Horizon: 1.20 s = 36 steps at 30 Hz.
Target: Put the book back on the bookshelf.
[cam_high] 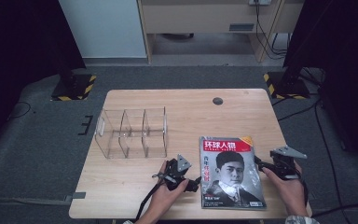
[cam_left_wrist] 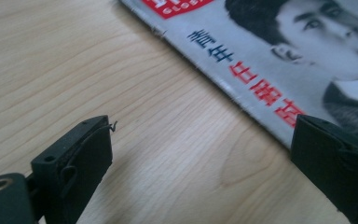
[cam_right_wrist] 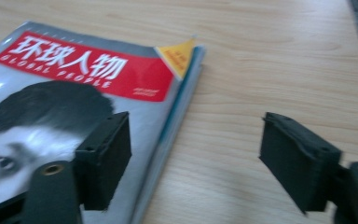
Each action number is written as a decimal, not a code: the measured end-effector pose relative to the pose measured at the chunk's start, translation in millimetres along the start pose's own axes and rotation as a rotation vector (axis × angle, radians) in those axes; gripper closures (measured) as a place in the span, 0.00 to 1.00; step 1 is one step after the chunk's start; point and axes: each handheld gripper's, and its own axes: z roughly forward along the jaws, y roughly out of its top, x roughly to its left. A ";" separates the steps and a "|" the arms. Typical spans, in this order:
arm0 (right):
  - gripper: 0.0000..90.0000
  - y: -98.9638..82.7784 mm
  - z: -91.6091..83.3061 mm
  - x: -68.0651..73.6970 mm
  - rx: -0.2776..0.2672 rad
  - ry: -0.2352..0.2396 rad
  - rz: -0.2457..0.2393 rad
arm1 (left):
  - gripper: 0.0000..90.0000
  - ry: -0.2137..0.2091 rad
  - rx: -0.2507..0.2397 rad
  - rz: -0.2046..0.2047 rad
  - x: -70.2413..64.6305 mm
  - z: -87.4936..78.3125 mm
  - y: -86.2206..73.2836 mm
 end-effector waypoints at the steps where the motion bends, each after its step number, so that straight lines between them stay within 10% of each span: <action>1: 0.34 -0.4 1.1 1.6 0.006 0.011 0.000 | 0.06 -0.001 -0.003 0.004 -3.0 -0.2 1.3; 18: 0.33 -1.7 19.0 16.8 0.071 0.105 -0.051 | 0.39 -0.063 -0.004 0.064 -36.9 10.4 6.1; 36: 0.41 -1.8 18.9 18.1 0.066 0.130 -0.047 | 0.42 -0.058 0.010 0.071 -41.1 20.4 2.6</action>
